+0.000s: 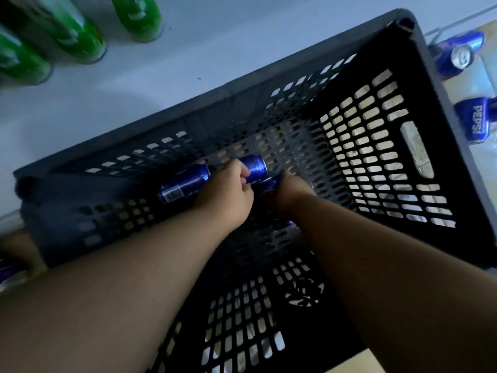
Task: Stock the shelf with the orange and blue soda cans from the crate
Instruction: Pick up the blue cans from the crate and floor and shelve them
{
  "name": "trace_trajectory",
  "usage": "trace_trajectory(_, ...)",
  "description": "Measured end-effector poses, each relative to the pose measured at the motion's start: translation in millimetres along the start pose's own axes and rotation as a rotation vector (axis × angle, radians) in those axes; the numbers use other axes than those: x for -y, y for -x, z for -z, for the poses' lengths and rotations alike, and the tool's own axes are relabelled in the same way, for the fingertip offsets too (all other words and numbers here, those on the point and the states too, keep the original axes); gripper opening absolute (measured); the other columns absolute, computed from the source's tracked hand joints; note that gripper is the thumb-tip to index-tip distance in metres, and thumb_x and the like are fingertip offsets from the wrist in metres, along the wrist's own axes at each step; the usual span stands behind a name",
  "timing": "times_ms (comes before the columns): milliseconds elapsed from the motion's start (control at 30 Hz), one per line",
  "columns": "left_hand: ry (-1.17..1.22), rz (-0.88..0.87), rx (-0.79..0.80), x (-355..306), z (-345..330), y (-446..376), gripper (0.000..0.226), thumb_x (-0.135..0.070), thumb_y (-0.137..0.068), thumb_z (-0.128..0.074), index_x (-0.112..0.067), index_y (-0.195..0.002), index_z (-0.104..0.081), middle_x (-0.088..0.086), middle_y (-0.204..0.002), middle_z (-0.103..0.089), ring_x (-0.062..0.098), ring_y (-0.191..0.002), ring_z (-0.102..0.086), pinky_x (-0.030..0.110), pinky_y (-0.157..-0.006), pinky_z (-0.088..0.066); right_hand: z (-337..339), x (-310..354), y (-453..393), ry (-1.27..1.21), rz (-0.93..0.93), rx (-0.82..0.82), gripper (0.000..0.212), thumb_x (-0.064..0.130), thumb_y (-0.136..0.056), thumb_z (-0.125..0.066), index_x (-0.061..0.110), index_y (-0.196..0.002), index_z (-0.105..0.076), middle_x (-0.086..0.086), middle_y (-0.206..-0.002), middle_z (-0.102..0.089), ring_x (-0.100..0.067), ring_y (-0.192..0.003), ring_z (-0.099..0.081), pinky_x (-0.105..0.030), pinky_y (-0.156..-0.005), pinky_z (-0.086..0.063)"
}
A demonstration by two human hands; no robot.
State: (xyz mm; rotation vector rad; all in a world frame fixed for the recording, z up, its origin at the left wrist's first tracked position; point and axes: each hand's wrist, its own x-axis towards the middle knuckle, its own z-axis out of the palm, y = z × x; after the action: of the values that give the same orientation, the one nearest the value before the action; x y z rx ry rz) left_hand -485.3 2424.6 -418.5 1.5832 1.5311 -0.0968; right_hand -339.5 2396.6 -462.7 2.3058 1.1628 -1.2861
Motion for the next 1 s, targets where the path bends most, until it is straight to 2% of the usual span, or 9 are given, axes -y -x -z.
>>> trace_trajectory(100,-0.094,0.053,0.086,-15.3,15.3,0.9,0.019,-0.022,-0.097,-0.05,-0.025,-0.114,-0.056,0.002,-0.115,-0.063,0.026,-0.097,-0.06,0.029,-0.079,-0.045,27.5,-7.6,21.9,-0.229,-0.017,0.053,0.053,0.041,-0.075,-0.079,0.014,-0.115,-0.058,-0.008,-0.11,-0.066,-0.025,-0.098,-0.066,-0.038,-0.086,-0.056)
trace_trajectory(233,0.021,0.093,0.078,-48.1,44.2,26.9,0.02,-0.03,-0.099,-0.048,-0.02,-0.106,-0.063,0.007,-0.11,-0.066,0.028,-0.098,-0.062,0.031,-0.082,-0.047,58.6,0.2,72.1,-0.95,-0.002,0.096,0.055,0.022,-0.077,-0.082,0.002,-0.122,-0.059,-0.011,-0.1,-0.071,-0.024,-0.08,-0.07,-0.035,-0.066,-0.058)
trace_trajectory(367,0.404,0.07,-0.053,-79.0,65.6,77.2,0.037,-0.054,-0.097,-0.039,-0.022,-0.093,-0.057,0.002,-0.103,-0.064,0.025,-0.095,-0.061,0.034,-0.088,-0.048,83.4,20.4,140.6,-1.282,0.234,0.113,0.023,0.014,-0.089,-0.069,0.001,-0.108,-0.064,-0.015,-0.096,-0.071,-0.031,-0.087,-0.069,-0.049,-0.084,-0.059)
trace_trajectory(467,0.739,0.091,-0.116,-96.9,84.3,121.4,0.054,-0.067,-0.082,-0.04,-0.023,-0.106,-0.062,0.007,-0.107,-0.069,0.032,-0.093,-0.069,0.049,-0.086,-0.056,95.7,33.7,196.3,-1.444,0.392,0.122,0.017,0.015,-0.092,-0.064,-0.001,-0.099,-0.065,-0.019,-0.089,-0.07,-0.029,-0.074,-0.07,-0.043,-0.064,-0.061)
trace_trajectory(567,0.765,0.014,-0.216,-111.4,105.7,158.7,0.061,-0.063,-0.091,-0.037,-0.015,-0.115,-0.064,0.015,-0.115,-0.069,0.036,-0.103,-0.067,0.053,-0.091,-0.055,99.0,46.8,245.9,-1.469,0.475,-0.088,0.039,0.019,-0.084,-0.075,-0.002,-0.111,-0.058,-0.023,-0.098,-0.069,-0.029,-0.075,-0.07,-0.042,-0.061,-0.06)
trace_trajectory(667,0.694,-0.082,-0.326,-130.6,128.5,198.2,0.065,-0.071,-0.088,-0.029,-0.02,-0.106,-0.064,0.014,-0.115,-0.068,0.034,-0.106,-0.065,0.049,-0.095,-0.052,102.1,55.3,292.2,-1.405,0.558,-0.307,0.051,0.028,-0.079,-0.082,0.01,-0.118,-0.054,-0.01,-0.108,-0.068,-0.021,-0.085,-0.073,-0.038,-0.068,-0.062)
trace_trajectory(767,0.696,-0.207,-0.419,-149.1,148.0,235.9,0.078,-0.079,-0.075,-0.024,-0.018,-0.098,-0.067,0.011,-0.103,-0.071,0.033,-0.098,-0.067,0.049,-0.092,-0.053,110.0,65.8,336.5,-1.352,0.658,-0.424,0.035,0.04,-0.094,-0.065,0.018,-0.118,-0.052,-0.003,-0.107,-0.066,-0.016,-0.087,-0.071,-0.035,-0.068,-0.062)
trace_trajectory(867,0.671,-0.345,-0.629,-167.0,167.7,272.3,0.063,-0.063,-0.098,-0.022,-0.018,-0.086,-0.064,0.004,-0.086,-0.066,0.026,-0.088,-0.064,0.035,-0.081,-0.048,123.3,80.6,374.6,-1.341,0.718,-0.565,0.027,0.042,-0.104,-0.04,0.019,-0.11,-0.054,-0.002,-0.092,-0.066,-0.018,-0.079,-0.066,-0.044,-0.072,-0.061)
trace_trajectory(1000,0.778,-0.451,-0.722,-180.3,193.8,306.8,0.06,-0.063,-0.098,-0.024,-0.021,-0.078,-0.061,0.002,-0.08,-0.067,0.024,-0.082,-0.067,0.042,-0.081,-0.055,143.6,91.9,415.2,-1.302,0.865,-0.614,0.023,0.037,-0.106,-0.038,0.021,-0.111,-0.054,0.0,-0.093,-0.066,-0.016,-0.079,-0.066,-0.041,-0.068,-0.061)
